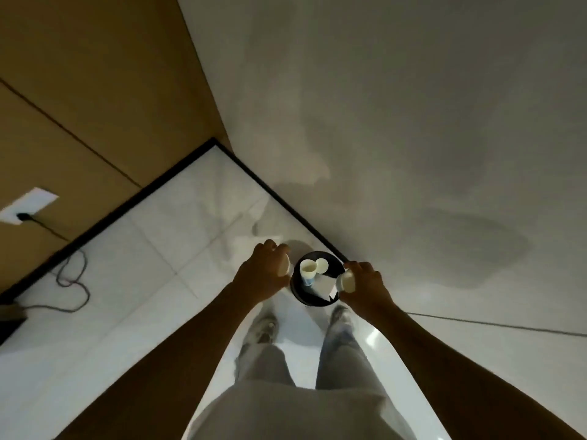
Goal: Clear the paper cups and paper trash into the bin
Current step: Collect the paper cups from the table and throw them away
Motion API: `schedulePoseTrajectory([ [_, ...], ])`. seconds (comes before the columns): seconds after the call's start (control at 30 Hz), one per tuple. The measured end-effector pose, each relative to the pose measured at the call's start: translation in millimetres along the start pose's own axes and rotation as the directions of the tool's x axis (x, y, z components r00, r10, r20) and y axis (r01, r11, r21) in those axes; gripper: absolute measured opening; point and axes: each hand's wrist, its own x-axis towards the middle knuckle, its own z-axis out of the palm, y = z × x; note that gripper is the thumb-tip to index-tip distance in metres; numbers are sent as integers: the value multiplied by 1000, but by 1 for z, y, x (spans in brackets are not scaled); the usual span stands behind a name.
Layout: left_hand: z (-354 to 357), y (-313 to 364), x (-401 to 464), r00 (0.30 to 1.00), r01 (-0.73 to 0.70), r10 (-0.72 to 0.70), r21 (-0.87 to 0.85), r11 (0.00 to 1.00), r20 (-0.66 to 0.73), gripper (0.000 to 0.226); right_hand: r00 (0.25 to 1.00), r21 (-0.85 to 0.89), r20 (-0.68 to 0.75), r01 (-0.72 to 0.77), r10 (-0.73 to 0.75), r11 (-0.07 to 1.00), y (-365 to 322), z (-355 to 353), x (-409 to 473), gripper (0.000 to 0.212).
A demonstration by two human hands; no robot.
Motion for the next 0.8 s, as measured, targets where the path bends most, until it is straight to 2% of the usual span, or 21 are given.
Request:
schedulePoseTrajectory([
  [0.13,35,11,20,979,177,-191,-172,969,-70,59,993,-36,83,85,-82,996,31,-2,43,62],
  [0.3,93,21,64,954,248,-284,-278,928,-98,61,984,-4,129,125,-124,992,77,27,91,63],
  [0.53,192,-10,154,945,224,-281,-295,929,-168,60,984,-29,128,131,-126,991,136,110,190,61],
  [0.8,304,-56,245,974,179,-202,-194,964,-102,60,977,-75,100,194,-186,978,195,224,293,63],
])
